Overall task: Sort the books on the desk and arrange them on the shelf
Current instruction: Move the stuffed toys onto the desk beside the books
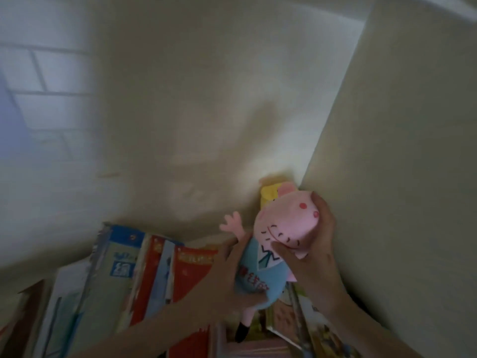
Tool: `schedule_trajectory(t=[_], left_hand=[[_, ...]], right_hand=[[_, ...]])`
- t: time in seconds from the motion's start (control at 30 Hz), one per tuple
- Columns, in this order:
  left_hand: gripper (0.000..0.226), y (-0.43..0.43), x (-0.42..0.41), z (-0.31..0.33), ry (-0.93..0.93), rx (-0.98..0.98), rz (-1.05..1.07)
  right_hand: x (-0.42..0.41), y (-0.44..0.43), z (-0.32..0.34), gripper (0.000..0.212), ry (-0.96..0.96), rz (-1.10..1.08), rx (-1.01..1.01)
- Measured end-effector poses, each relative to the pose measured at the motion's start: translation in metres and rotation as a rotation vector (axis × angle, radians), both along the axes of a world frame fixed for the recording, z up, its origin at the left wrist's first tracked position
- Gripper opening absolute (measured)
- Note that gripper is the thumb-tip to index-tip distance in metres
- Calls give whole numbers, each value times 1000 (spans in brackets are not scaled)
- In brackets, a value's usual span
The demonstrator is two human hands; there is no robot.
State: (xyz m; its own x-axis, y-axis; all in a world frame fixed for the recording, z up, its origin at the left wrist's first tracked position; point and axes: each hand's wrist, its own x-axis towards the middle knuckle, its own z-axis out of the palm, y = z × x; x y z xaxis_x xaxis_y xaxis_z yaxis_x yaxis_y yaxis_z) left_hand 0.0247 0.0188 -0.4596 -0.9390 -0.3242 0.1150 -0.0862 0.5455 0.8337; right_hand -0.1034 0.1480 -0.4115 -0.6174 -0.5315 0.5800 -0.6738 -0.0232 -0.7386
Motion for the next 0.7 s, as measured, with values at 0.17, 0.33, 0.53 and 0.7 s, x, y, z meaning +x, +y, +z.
schedule_trajectory(t=[0.17,0.33,0.53,0.7], left_hand=[[96,36,-95,-12,-14,-54,-57],[77,45,-144,-32,-111,-50,-61],[59,15,-107,-71,-257,-1,-17],[43,2,-55,-87,-375,58,16]], right_hand=[[-97,45,-8,112,-12,-104,56],[-187,50,-32,104,89,-224,190],[-237,44,-121,124,213,-251,761],[-204,68,-160,89,-41,-178,753]])
